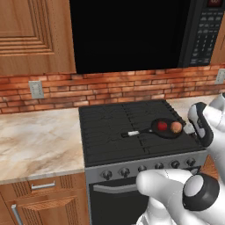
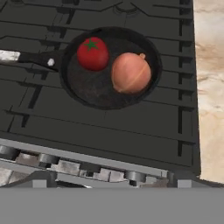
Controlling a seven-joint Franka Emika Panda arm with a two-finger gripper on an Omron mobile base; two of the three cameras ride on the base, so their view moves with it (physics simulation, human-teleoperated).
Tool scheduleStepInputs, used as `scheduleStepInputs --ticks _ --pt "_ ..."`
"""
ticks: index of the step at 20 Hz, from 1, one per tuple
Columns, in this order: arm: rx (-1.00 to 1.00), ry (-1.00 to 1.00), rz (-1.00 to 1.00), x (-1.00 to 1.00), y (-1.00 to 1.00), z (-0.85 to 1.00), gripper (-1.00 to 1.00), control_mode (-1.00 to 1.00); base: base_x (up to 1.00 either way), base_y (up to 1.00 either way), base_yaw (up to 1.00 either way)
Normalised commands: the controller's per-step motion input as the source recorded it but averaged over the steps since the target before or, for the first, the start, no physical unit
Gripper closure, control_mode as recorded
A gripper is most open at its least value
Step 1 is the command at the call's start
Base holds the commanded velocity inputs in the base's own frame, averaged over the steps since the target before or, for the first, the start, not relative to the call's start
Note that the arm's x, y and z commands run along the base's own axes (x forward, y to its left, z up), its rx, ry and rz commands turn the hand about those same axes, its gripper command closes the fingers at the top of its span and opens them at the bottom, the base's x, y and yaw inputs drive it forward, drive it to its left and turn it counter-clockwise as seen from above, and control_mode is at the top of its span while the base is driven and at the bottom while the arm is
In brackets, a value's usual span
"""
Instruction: Place the pan on the front right burner on the stove. Then place the tomato and the onion in the pan and turn on the front right burner.
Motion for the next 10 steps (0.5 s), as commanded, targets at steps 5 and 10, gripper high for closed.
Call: scheduleStepInputs --ticks 5,10 --pt "0.0 -0.06 0.0 -0.57 -0.03 -0.01 -1.0 -1.0 0.0 0.0 0.0" --pt "0.0 -0.07 0.0 -0.63 -0.01 -0.09 -1.0 -1.0 0.0 0.0 0.0"
